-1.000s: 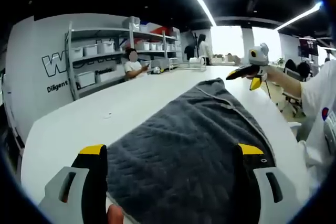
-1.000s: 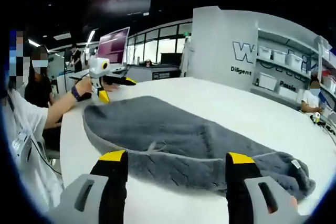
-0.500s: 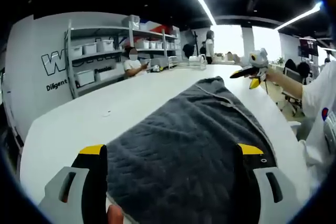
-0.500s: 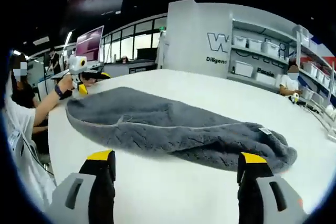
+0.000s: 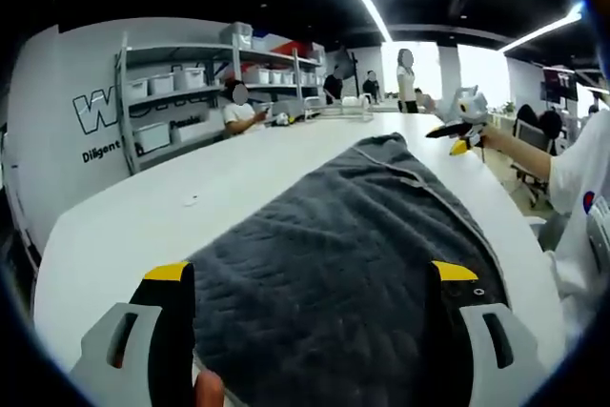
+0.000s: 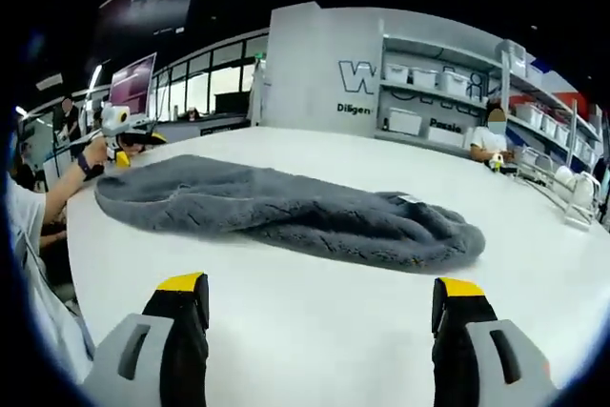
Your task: Open the folded towel by lifting each exposed corner and separating the folded layers until the towel lies flat within the target outline without major curled edges
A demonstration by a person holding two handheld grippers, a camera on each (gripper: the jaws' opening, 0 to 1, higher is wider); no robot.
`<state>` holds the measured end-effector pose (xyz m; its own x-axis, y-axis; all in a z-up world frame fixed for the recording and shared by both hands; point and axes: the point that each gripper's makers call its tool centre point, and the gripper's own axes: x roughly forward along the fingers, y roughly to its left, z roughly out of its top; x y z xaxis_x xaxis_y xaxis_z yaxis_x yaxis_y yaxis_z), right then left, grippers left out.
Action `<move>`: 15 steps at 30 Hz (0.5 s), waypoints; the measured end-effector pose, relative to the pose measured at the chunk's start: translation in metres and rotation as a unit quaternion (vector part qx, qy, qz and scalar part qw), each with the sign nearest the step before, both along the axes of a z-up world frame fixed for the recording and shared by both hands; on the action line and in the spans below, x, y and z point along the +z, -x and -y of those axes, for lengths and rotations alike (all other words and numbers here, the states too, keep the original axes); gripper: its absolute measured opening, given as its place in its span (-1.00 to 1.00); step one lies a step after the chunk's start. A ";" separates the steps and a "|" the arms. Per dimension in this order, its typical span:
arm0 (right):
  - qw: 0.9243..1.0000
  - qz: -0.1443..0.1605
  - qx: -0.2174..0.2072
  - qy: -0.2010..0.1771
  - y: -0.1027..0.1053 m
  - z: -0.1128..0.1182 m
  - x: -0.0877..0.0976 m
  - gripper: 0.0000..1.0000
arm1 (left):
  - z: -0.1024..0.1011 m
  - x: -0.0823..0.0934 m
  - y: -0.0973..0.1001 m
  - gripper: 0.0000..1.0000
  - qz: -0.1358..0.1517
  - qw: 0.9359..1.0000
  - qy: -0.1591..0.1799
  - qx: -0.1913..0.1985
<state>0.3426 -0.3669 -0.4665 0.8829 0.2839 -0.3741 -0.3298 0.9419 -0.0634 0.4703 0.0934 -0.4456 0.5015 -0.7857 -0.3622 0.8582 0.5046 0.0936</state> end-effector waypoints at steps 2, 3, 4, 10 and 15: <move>1.000 0.007 -0.002 -0.007 0.002 0.007 0.000 0.98 | 0.002 -0.005 0.001 0.99 -0.004 1.000 -0.006 0.000; 1.000 0.010 -0.004 -0.010 0.003 0.010 0.001 0.98 | 0.003 -0.007 0.002 0.99 -0.004 1.000 -0.010 0.000; 1.000 0.012 -0.005 -0.012 0.005 0.013 0.000 0.98 | 0.003 -0.008 0.002 0.99 -0.004 1.000 -0.012 0.000; 0.999 0.030 -0.012 -0.017 0.007 0.029 -0.001 0.98 | 0.004 -0.007 0.001 0.99 -0.002 1.000 -0.008 -0.001; 0.999 0.034 -0.020 -0.016 0.005 0.042 -0.009 0.98 | 0.005 -0.007 -0.001 0.99 -0.003 1.000 -0.005 -0.003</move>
<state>0.3376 -0.4090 -0.4751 0.9168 0.2595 -0.3035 -0.2886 0.9559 -0.0544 0.4715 0.0881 -0.4523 0.4938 -0.7854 -0.3732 0.8622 0.4980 0.0928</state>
